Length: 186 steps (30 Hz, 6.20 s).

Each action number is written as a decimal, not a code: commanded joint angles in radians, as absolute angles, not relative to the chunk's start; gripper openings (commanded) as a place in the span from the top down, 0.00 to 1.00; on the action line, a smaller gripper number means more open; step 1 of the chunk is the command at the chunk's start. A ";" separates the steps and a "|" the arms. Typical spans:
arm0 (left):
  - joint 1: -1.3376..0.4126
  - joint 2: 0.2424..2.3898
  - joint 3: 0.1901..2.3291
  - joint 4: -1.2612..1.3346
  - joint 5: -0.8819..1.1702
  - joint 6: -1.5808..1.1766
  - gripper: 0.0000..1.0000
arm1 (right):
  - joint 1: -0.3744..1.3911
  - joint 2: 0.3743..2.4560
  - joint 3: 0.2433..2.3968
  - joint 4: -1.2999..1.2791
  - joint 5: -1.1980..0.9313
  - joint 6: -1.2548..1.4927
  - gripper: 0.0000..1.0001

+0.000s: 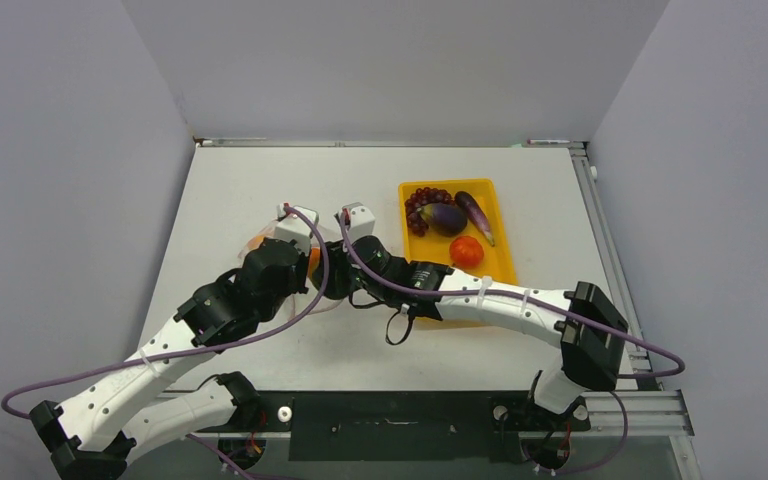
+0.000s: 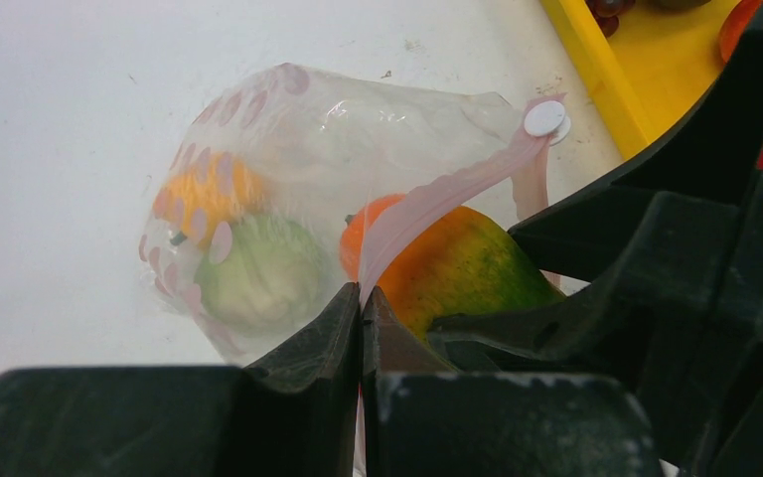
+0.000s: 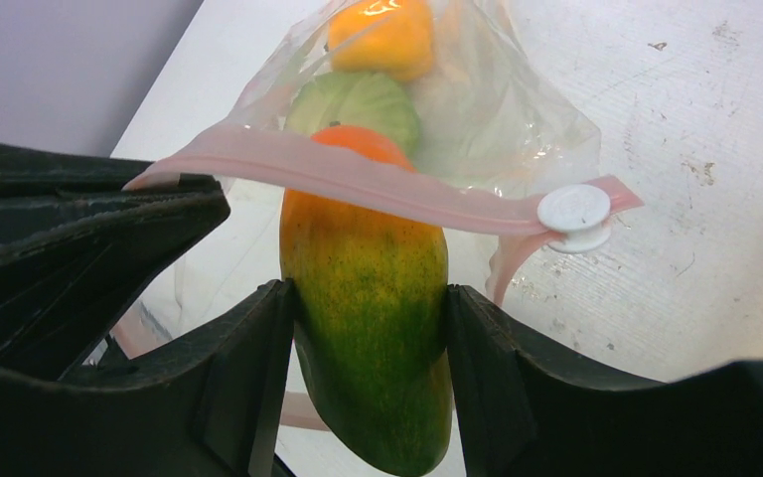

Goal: Place the food in the zip-top bag and seal the zipper
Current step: Place the fake fruit in the zipper food storage bag, then adjust the zipper food storage bag at the center of the board.

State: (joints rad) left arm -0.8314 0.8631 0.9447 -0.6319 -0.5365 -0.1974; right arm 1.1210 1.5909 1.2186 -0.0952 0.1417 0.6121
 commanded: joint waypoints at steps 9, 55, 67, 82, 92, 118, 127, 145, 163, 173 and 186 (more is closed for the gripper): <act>-0.836 0.842 0.959 -0.588 -0.527 -0.189 1.00 | 1.127 1.580 1.257 -0.022 0.214 0.641 0.20; -0.836 0.868 0.959 -0.589 -0.528 -0.190 1.00 | 1.129 1.362 0.874 0.109 0.276 0.866 0.30; -0.836 0.865 0.959 -0.590 -0.529 -0.189 1.00 | 1.129 1.478 0.853 0.220 0.260 0.967 0.42; -0.836 0.861 0.959 -0.593 -0.533 -0.190 1.00 | 1.127 1.579 0.864 0.316 0.229 1.031 0.65; -0.836 0.861 0.956 -0.592 -0.542 -0.189 1.00 | 1.126 1.506 0.868 0.285 0.258 0.998 0.95; -0.838 0.744 1.149 -0.728 -0.458 -0.261 1.00 | 1.126 1.239 1.134 -0.076 0.297 0.676 0.95; -0.837 0.789 1.363 -0.841 -0.279 -0.267 1.00 | 1.127 1.235 1.322 -0.192 0.274 0.582 0.95; -0.583 0.941 0.920 -0.572 0.066 -0.504 1.00 | 1.022 1.429 1.187 -0.217 0.249 0.584 0.95; -0.580 0.809 1.175 -0.574 0.027 -0.453 1.00 | 1.081 1.241 1.336 -0.252 0.355 0.505 0.95; -0.568 0.943 0.905 -0.474 0.103 -0.554 1.00 | 1.072 1.330 1.176 -0.229 0.350 0.558 0.95; -0.566 0.828 1.188 -0.545 0.059 -0.483 1.00 | 1.090 1.231 1.366 -0.269 0.345 0.510 0.95</act>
